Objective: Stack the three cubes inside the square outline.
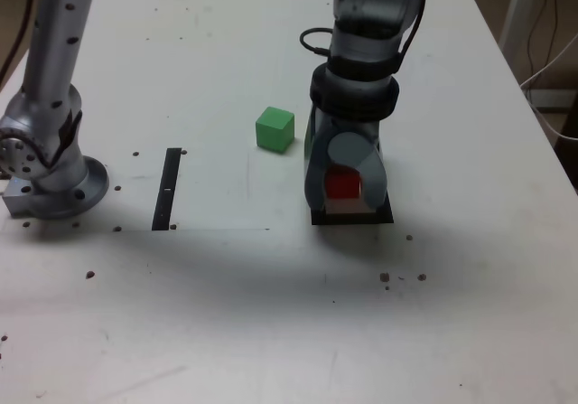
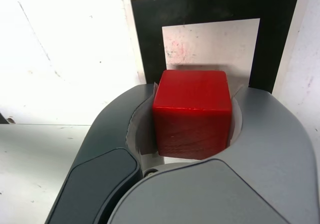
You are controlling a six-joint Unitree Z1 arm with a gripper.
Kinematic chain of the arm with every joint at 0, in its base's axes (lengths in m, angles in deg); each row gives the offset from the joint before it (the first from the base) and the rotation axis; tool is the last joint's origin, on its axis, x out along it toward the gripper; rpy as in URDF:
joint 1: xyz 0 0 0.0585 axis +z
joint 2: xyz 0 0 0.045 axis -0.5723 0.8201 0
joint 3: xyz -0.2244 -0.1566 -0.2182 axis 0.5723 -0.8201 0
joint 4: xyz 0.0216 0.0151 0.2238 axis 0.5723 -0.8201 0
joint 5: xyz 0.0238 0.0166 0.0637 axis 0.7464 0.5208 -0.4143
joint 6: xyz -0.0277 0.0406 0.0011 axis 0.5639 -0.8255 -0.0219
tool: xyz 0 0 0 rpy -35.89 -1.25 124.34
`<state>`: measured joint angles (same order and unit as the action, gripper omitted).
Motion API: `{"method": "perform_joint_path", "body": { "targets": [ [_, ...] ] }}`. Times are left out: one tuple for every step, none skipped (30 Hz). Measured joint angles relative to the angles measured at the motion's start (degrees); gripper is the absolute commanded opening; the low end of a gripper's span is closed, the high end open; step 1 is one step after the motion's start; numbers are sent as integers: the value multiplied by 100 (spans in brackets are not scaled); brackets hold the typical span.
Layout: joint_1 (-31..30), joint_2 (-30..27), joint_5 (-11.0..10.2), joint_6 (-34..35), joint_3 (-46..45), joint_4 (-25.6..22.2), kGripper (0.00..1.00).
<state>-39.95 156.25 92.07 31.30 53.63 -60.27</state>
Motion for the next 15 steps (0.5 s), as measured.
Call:
{"method": "perform_joint_path", "body": {
  "targets": [
    [3, 13, 1, -1, -3, 15, 33],
    [8, 22, 1, -5, -8, 28, 33],
    [14, 28, 2, -8, -13, 41, 33],
    [23, 37, 5, -15, -18, 56, 33],
    [32, 49, 7, -23, -21, 73, 33],
    [43, 68, 7, -31, -26, 95, 33],
    [53, 87, 8, -39, -28, 110, 33],
    [63, 109, 9, -47, -33, 125, 33],
    [70, 125, 12, -54, -39, 137, 33],
    [75, 137, 14, -59, -45, 151, 33],
    [80, 144, 16, -63, -53, 166, 33],
    [82, 146, 20, -66, -62, 179, 33],
    [85, 146, 23, -71, -74, 195, 33],
    [88, 149, 27, -75, -85, 208, 35],
    [91, 154, 28, -80, -96, 220, 40]
  ]
}}
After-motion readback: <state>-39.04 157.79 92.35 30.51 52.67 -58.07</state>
